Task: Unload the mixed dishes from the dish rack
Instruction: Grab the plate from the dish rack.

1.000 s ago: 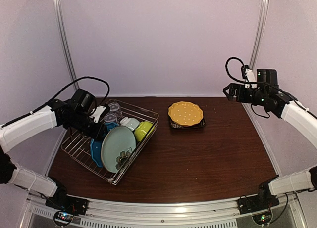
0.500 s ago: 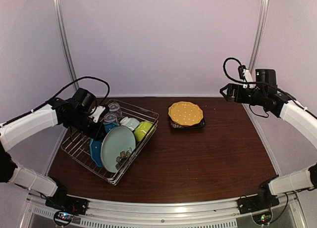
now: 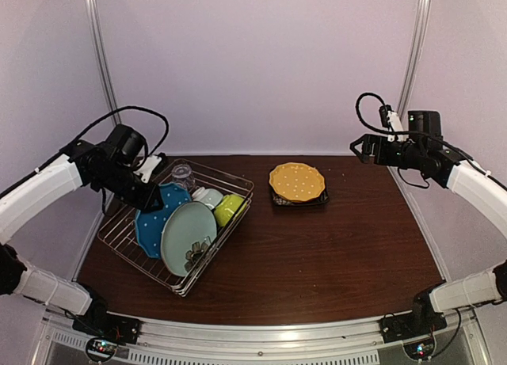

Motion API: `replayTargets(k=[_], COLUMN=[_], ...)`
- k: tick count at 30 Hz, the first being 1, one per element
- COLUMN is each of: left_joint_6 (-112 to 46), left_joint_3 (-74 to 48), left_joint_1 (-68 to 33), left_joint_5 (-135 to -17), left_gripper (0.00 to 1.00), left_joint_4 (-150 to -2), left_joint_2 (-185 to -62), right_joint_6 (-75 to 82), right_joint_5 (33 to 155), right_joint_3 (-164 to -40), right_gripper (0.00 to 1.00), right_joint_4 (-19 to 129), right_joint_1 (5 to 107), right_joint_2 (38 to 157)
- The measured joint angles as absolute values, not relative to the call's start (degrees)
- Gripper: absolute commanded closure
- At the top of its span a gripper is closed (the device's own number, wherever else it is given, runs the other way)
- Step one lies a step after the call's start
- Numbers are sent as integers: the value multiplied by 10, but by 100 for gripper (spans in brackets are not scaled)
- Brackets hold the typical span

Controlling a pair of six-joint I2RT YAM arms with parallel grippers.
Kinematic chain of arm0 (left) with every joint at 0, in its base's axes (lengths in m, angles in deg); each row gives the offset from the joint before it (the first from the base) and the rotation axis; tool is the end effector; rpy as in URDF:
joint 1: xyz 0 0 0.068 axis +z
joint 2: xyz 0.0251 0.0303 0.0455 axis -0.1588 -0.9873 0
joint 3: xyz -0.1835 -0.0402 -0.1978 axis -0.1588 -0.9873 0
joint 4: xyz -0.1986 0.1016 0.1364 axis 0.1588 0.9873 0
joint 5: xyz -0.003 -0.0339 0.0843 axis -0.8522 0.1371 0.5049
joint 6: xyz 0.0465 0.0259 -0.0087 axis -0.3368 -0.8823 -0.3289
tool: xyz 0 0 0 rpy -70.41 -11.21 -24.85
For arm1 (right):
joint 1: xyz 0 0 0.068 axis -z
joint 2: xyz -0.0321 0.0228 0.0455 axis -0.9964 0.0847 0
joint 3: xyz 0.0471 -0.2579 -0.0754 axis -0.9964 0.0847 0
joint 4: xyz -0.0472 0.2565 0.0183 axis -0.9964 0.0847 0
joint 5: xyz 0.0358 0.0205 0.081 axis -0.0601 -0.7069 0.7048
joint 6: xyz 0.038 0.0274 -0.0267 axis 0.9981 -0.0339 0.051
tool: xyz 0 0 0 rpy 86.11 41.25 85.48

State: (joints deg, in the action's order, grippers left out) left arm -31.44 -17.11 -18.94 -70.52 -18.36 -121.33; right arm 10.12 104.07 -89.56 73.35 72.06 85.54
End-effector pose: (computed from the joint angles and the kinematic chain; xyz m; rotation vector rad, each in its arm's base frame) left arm 0.2155 -0.1172 0.3091 0.3719 2.6320 -0.3084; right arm 0.2636 0.0726 0.3516 -0.1979 2.0129 0.6150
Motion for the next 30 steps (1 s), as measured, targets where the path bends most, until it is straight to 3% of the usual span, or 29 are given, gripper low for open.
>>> replayTargets(k=[18,30], left_joint_6=[-310,-288], left_joint_3=[0,48], left_joint_1=[-190,-190], left_joint_5=[-609,-658], left_gripper=[100,100], left_joint_4=[-85,-151], left_joint_2=[-1195,-1166], right_joint_6=[101,149], right_joint_5=[1101,1182], right_joint_3=[-895,-861], right_gripper=[0,0], right_joint_4=[724,652], right_joint_1=[721,699], right_joint_2=[867,867])
